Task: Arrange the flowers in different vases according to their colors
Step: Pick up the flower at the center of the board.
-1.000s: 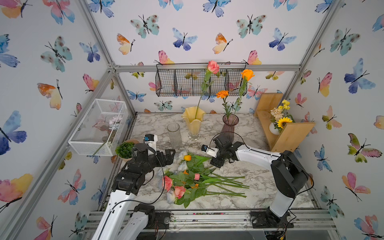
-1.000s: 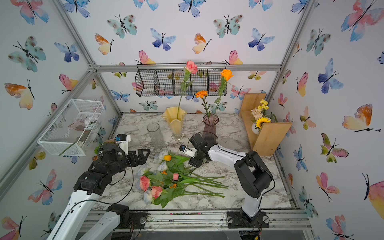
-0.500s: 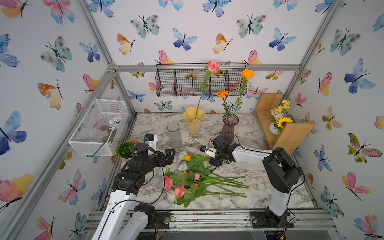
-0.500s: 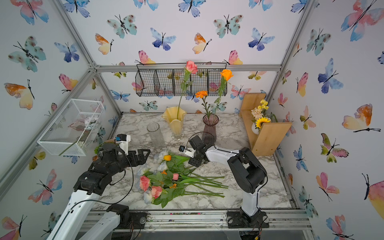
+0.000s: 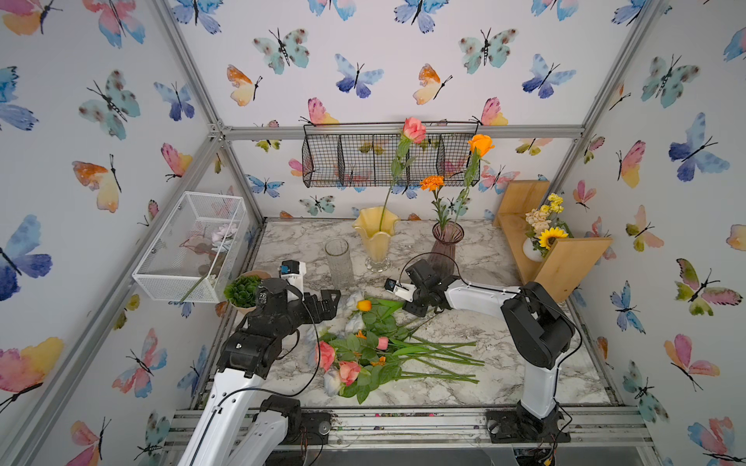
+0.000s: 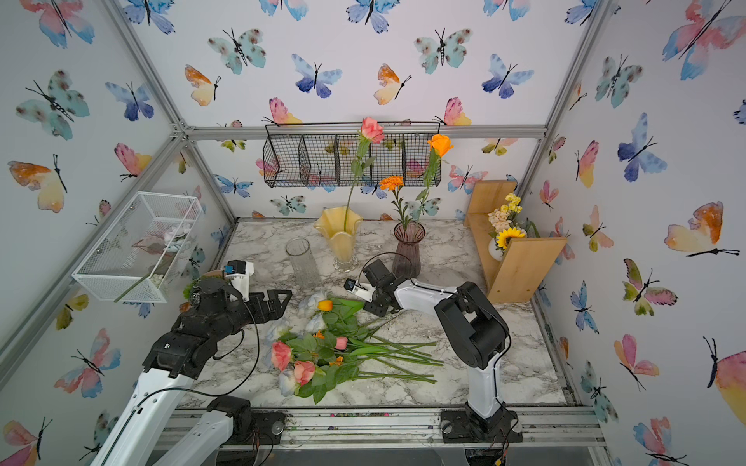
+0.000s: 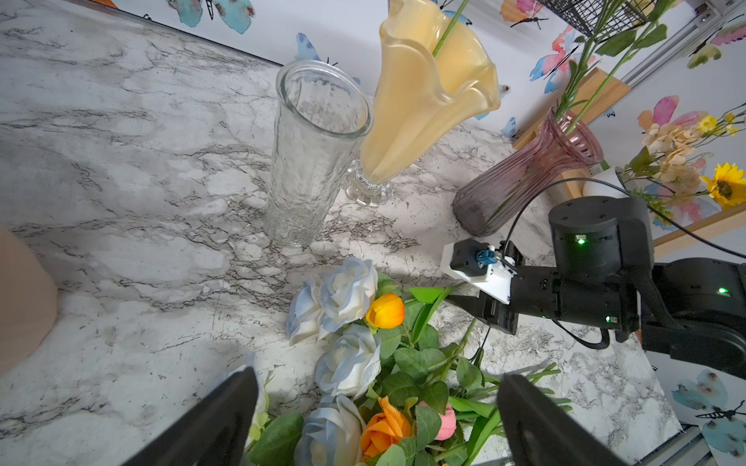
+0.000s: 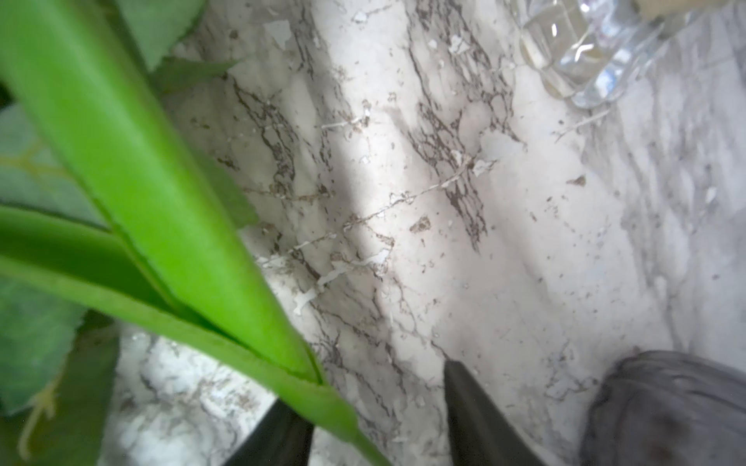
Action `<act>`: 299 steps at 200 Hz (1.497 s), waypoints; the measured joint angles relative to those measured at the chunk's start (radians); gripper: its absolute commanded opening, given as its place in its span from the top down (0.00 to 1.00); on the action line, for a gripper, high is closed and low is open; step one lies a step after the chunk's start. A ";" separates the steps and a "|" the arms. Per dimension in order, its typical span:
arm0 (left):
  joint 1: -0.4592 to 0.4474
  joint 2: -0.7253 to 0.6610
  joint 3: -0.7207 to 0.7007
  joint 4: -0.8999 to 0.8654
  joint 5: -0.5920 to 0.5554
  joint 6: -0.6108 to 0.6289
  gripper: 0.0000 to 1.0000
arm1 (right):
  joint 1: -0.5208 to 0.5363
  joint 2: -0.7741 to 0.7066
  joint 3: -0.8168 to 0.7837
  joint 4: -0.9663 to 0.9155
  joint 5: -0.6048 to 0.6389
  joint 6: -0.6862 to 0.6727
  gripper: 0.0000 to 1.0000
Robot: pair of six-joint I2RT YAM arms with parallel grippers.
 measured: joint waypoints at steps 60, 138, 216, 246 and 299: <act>0.000 0.000 0.000 0.000 0.000 0.000 0.01 | 0.000 0.001 0.010 0.023 0.023 0.010 0.91; 0.000 0.000 0.000 0.000 0.000 0.000 0.01 | 0.003 -0.099 0.010 0.030 0.037 0.008 0.98; 0.000 0.000 0.000 0.000 0.000 0.000 0.01 | 0.014 -0.278 0.010 0.075 0.024 0.008 0.97; 0.000 0.000 0.000 0.000 0.000 0.000 0.01 | 0.014 -0.356 0.010 0.105 0.012 0.036 0.97; 0.000 0.004 0.000 0.000 0.000 0.000 0.01 | 0.008 -0.496 0.009 0.242 -0.003 0.167 0.97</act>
